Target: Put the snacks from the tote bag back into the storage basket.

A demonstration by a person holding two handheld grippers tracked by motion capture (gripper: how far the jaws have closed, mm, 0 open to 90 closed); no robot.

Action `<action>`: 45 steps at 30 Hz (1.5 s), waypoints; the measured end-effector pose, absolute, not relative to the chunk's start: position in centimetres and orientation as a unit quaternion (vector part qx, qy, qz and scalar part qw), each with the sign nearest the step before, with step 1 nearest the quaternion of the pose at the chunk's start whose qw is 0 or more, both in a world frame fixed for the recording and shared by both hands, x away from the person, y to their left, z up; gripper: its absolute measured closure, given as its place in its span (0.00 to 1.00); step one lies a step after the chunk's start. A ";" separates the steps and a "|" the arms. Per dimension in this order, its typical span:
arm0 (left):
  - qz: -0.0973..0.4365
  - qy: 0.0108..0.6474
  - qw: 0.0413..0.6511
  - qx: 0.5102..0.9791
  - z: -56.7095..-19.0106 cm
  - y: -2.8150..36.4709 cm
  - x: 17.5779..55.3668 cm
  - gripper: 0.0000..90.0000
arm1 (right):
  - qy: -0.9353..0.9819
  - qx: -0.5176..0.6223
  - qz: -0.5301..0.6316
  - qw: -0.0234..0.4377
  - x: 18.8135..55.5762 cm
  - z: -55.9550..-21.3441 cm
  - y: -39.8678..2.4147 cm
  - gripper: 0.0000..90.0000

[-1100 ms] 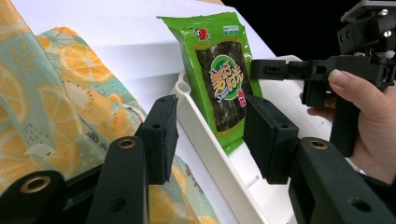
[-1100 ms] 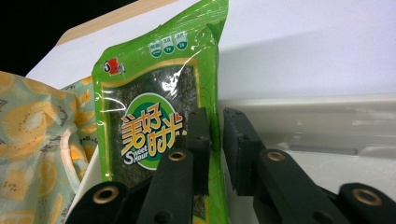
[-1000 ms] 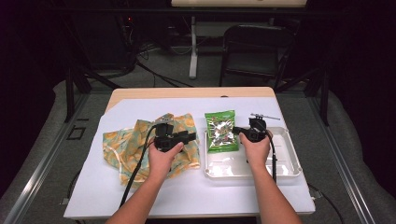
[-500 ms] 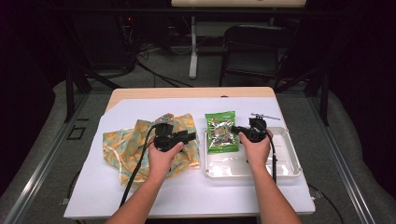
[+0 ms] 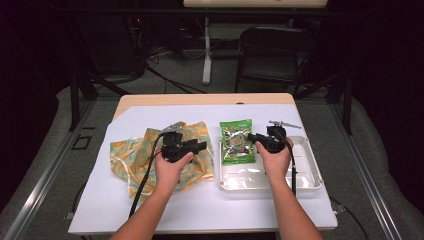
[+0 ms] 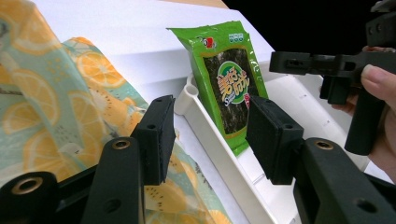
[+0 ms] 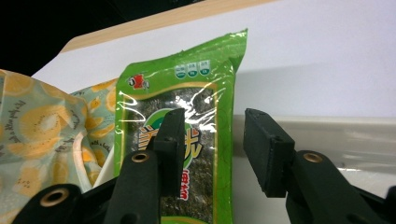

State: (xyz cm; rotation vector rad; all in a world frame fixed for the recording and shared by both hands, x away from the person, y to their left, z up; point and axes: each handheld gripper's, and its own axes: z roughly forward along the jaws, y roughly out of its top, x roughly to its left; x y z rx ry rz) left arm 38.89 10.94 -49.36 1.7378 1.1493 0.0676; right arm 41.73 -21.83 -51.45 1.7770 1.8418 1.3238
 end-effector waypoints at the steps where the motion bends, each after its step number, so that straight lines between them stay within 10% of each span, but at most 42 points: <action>1: 0.028 0.475 0.504 0.720 -49.3 11.1 38.9 0.58 | 0.633 0.610 0.457 0.133 41.6 -51.3 -21.8 0.65; 45: 0.147 0.450 0.460 0.752 -47.9 20.2 33.6 0.54 | 0.759 0.433 0.469 0.130 37.3 -47.3 -13.4 0.58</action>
